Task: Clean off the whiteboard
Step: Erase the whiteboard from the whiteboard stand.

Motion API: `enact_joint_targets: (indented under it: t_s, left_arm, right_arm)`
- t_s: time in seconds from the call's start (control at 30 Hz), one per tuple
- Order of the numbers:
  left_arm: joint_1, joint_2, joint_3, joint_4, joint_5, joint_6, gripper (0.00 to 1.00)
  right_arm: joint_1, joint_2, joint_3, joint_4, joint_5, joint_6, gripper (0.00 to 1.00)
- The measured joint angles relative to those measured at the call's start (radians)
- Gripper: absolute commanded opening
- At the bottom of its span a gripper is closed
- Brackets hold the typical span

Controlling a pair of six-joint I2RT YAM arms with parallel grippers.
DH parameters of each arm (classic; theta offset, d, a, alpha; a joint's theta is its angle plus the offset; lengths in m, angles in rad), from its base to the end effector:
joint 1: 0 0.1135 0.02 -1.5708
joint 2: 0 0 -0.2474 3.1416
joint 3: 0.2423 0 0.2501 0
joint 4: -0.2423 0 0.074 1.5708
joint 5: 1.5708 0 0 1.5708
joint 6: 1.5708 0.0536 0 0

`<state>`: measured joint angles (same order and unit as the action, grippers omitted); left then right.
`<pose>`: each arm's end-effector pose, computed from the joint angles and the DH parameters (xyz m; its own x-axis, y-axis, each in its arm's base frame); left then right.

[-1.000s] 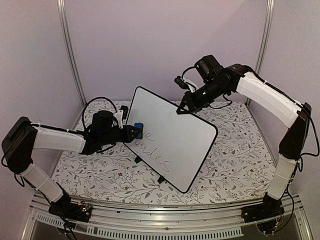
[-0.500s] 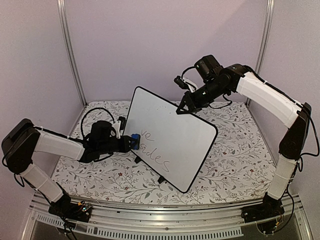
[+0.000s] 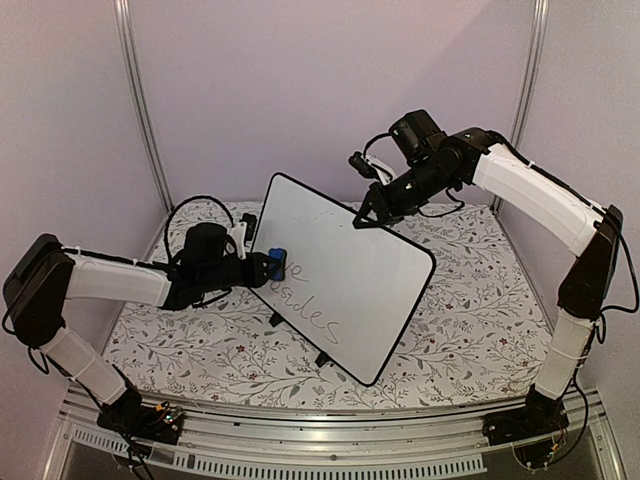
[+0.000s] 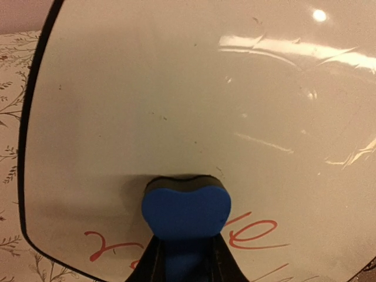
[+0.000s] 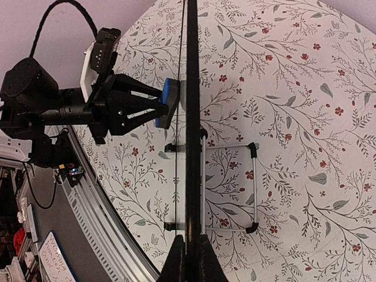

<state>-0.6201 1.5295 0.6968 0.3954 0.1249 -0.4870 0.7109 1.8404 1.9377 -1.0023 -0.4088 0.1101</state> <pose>0.2669 -0.1988 0.1676 -0.6174 -0.1297 -0.7759 0.4294 0.7708 -0.4706 0.2875 0.2757 0.3384 -0.6786 -0.4512 -0.5796 -0.7146 0.5883 0.3786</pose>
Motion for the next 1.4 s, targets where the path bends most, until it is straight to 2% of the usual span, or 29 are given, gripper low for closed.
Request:
enact_joint_targets:
  t_s: [0.2,0.53,0.8,1.03,1.2,1.4]
  left_arm:
    - [-0.001,0.0,-0.014,0.021,-0.001,0.0,0.0]
    - [-0.014,0.0,-0.118,0.062,-0.002,-0.023,0.0]
    - [-0.015,0.0,-0.085,0.009,-0.005,-0.012,0.0]
    - [-0.015,0.0,0.023,-0.043,-0.015,0.027,0.0]
    - [-0.015,0.0,0.011,-0.026,-0.014,0.021,0.0]
    - [-0.026,0.0,-0.07,0.042,-0.013,-0.007,0.0]
  right_arm:
    - [0.0,0.0,0.0,0.0,-0.001,0.0,0.0]
    - [0.0,0.0,0.0,0.001,-0.003,-0.002,0.0]
    - [0.0,0.0,0.0,0.0,0.0,-0.001,0.0]
    - [0.0,0.0,0.0,-0.002,0.004,0.004,0.0]
    - [0.0,0.0,0.0,-0.002,0.003,0.004,0.0]
    - [0.0,0.0,0.0,0.0,0.002,0.002,0.0]
